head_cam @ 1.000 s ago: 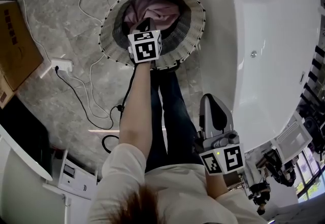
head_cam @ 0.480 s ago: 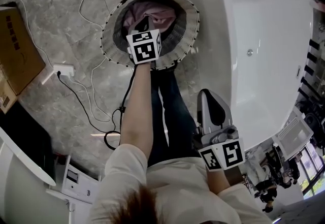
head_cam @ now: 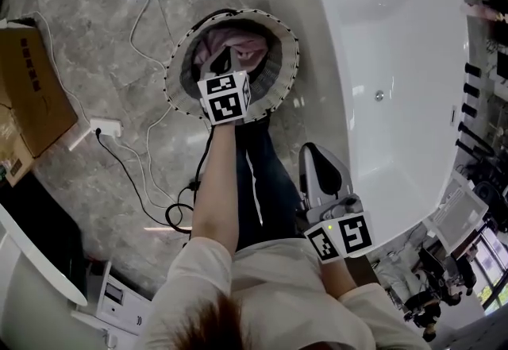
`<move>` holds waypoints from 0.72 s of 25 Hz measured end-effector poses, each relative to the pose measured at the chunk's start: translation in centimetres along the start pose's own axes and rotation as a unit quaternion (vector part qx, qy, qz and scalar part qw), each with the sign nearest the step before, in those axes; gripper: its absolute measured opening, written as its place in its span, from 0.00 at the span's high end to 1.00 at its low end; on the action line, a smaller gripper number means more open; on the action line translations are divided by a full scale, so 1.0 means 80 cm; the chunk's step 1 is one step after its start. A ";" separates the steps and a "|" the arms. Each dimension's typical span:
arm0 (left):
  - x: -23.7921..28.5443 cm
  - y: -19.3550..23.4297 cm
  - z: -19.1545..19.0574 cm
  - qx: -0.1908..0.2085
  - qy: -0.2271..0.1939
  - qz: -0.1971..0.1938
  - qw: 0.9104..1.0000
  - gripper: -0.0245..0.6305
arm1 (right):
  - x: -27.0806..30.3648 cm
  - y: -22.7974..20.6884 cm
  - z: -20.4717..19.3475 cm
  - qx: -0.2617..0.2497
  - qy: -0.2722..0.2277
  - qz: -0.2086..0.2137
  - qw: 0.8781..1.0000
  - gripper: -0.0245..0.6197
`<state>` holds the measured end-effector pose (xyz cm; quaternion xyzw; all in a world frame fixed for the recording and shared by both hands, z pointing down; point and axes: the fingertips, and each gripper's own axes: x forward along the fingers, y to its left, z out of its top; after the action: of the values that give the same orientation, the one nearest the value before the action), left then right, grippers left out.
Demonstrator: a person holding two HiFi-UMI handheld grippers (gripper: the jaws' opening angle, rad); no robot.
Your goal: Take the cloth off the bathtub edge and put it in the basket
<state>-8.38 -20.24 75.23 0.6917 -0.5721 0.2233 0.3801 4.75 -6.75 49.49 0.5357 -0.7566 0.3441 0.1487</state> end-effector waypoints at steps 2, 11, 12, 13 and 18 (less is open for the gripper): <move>-0.012 -0.005 0.015 -0.001 -0.009 -0.001 1.000 0.89 | -0.007 0.005 0.009 -0.003 -0.004 0.004 1.000 0.96; -0.072 -0.029 0.097 0.003 -0.063 -0.004 0.998 0.89 | -0.046 0.018 0.047 -0.027 -0.024 0.016 0.999 0.96; -0.079 -0.028 0.106 0.000 -0.068 -0.003 0.998 0.89 | -0.048 0.020 0.051 -0.028 -0.026 0.017 0.999 0.96; -0.086 -0.028 0.114 -0.001 -0.073 -0.002 0.997 0.89 | -0.051 0.022 0.056 -0.029 -0.029 0.018 0.999 0.96; -0.118 -0.035 0.144 -0.011 -0.087 0.000 0.996 0.89 | -0.071 0.029 0.083 -0.041 -0.043 0.027 0.998 0.96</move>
<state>-9.46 -23.20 60.46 0.7040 -0.6055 0.1560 0.3368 5.76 -6.81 40.53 0.5231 -0.7899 0.2930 0.1290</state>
